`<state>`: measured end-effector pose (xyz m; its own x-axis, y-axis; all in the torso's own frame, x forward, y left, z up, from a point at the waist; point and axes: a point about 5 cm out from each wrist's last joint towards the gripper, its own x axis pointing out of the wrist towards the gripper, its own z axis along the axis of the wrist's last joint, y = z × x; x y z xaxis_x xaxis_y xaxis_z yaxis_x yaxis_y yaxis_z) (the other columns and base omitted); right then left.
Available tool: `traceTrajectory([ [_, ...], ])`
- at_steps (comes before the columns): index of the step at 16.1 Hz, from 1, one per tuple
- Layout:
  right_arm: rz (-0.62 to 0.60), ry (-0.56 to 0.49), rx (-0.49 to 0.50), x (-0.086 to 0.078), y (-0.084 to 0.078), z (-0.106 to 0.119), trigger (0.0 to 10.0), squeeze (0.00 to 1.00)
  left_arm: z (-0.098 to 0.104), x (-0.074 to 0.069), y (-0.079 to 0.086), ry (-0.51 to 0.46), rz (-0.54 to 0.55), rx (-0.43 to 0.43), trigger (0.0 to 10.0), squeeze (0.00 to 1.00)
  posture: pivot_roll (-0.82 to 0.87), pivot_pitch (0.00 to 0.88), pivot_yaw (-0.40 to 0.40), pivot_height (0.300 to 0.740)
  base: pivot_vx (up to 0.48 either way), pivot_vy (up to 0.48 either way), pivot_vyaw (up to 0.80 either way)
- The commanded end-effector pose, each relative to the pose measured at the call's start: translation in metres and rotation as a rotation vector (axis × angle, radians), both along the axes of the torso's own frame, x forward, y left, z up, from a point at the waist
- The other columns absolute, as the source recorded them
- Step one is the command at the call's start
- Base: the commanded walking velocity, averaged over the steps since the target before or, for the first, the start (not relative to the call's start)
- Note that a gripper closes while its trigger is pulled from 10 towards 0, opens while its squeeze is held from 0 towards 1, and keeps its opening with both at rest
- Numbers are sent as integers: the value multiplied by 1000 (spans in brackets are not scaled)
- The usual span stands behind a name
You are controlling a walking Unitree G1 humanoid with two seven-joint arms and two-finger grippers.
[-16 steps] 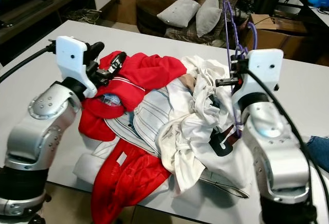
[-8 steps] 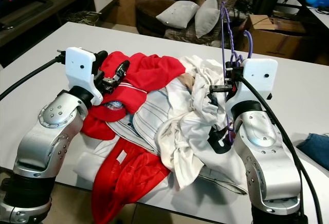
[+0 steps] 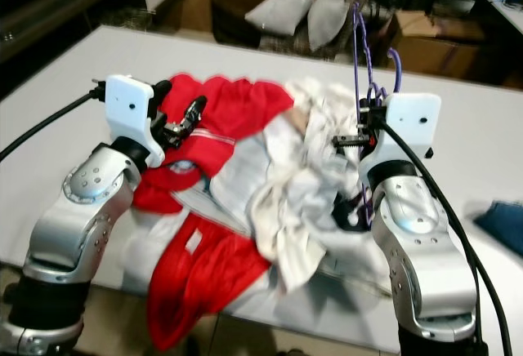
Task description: Hang hanger
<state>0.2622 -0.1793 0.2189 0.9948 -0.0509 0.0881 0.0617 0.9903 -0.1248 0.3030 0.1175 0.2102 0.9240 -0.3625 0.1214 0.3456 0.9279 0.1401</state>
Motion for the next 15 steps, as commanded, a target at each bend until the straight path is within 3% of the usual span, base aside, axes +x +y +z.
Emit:
traceTrajectory([
  [1,0,-10,-2,-1,0,3,10000,0,-2,-1,-1,2,-6,10,10000,0,57,0,-19,740,-270,0,0],
  [6,0,-47,-43,0,-1,12,10000,0,-1,0,-1,-2,-1,11,10000,0,59,0,-20,740,-208,0,0],
  [8,7,-147,-121,0,-3,30,10000,0,0,0,-1,-5,0,8,10000,0,58,0,-18,740,0,0,0],
  [9,53,-220,-168,-2,1,46,10000,0,0,1,-1,-5,0,4,10000,0,55,0,-16,740,0,0,0],
  [10,111,-230,-192,-3,5,50,10000,0,-1,0,-1,-3,-2,1,10000,0,54,0,-15,740,0,0,0],
  [12,149,-210,-193,-4,8,48,10000,0,-1,0,-1,-2,-6,-1,10000,0,52,0,-16,740,0,0,0],
  [15,242,-53,-42,-11,16,11,10000,0,-12,-3,2,36,-10,-40,10000,0,55,0,-20,740,0,0,0],
])
